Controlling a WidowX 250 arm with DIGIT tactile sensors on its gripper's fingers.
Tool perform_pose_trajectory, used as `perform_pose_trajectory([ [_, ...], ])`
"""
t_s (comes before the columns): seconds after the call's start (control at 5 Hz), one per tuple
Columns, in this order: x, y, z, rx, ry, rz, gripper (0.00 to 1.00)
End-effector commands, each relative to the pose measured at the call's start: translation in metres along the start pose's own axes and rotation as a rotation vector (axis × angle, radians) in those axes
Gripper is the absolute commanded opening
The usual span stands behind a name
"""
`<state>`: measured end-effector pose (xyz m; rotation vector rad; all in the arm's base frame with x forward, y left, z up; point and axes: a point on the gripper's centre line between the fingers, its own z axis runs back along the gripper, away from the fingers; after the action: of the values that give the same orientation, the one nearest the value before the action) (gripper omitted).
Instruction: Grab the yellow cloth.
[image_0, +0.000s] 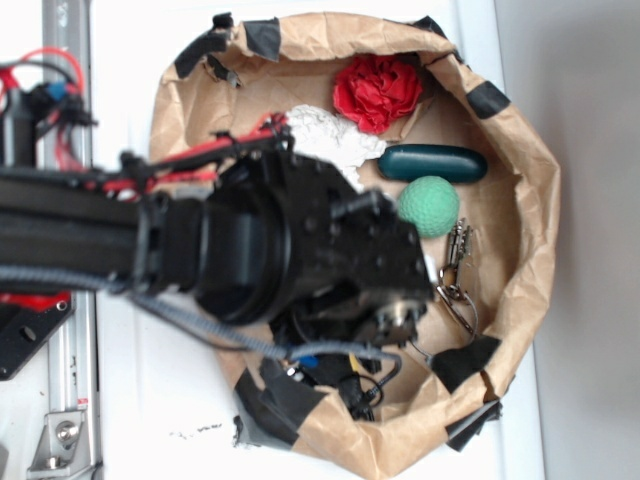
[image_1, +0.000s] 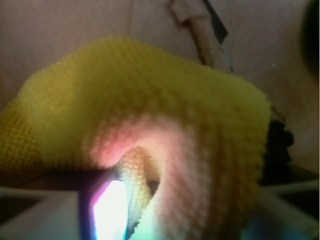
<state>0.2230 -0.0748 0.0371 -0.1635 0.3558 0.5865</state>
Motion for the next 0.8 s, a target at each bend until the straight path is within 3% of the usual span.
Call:
perform_pose_trajectory([
  [0.0,-0.005,-0.005,0.070,-0.047,-0.303,-0.311,0.00],
  [0.2,-0.001,0.006,0.129,-0.025,-0.493,-0.326,0.00],
  [0.4,0.008,0.036,0.190,0.006,-0.580,-0.395,0.00],
  [0.6,0.007,0.048,0.199,0.085,-0.646,-0.449,0.00],
])
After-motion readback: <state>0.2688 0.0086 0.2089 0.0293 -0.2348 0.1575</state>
